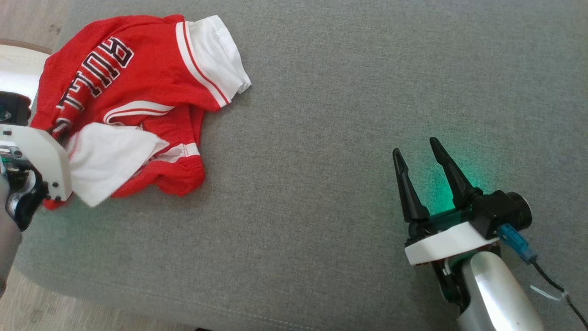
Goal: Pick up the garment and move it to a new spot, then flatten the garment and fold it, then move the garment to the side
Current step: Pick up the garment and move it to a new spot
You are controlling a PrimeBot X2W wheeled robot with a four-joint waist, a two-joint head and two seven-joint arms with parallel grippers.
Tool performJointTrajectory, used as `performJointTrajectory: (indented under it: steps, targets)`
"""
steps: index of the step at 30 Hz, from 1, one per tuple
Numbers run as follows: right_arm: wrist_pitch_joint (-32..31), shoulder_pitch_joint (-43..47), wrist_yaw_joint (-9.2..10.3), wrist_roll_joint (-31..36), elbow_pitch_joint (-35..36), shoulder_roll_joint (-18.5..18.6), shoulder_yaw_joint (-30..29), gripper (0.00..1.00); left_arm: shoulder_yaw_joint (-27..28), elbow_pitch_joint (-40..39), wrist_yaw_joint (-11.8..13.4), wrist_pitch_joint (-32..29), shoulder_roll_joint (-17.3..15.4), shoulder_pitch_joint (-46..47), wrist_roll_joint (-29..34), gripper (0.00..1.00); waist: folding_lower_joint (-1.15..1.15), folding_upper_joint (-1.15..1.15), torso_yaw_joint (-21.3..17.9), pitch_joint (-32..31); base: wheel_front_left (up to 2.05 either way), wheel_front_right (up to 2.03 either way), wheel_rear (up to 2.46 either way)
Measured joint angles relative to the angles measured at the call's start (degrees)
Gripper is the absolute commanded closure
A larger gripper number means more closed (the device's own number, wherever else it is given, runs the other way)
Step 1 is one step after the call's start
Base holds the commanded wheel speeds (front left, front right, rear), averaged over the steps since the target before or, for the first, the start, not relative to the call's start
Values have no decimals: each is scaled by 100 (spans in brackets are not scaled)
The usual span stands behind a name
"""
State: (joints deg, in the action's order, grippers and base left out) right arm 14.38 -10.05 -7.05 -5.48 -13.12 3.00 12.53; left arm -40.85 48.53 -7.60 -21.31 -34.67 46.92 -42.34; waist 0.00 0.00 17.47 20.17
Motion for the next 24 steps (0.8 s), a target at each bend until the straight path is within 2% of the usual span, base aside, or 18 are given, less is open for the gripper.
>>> performJointTrajectory:
  steps: [4, 8, 15, 21, 24]
  targets:
    - [0, -2, 0, 0, 0, 1, 3, 0, -52, 138, 0, 275, 20, 85, -64, 100, 0, 0, 3, 6, 0, 0, 0]
    - [0, -5, 0, -2, -14, 1, 10, 0, -69, 275, 0, 793, 2, 332, 2, 100, 0, 0, 6, -42, 0, 0, 0]
    - [0, -19, 0, -185, -67, 1, 32, 0, 12, 431, 2, 1733, -201, 683, 182, 100, 0, 0, -41, -328, 0, 0, 0]
    - [0, 21, 1, -424, -94, 1, 77, 0, 211, 204, 38, 2438, -246, 977, 196, 100, -1, 1, -56, -705, 0, 0, 0]
    - [0, 65, 0, -628, -80, -1, 148, 0, 393, -60, 55, 2643, -231, 1127, 7, 100, -1, 1, -118, -966, 0, 0, 0]
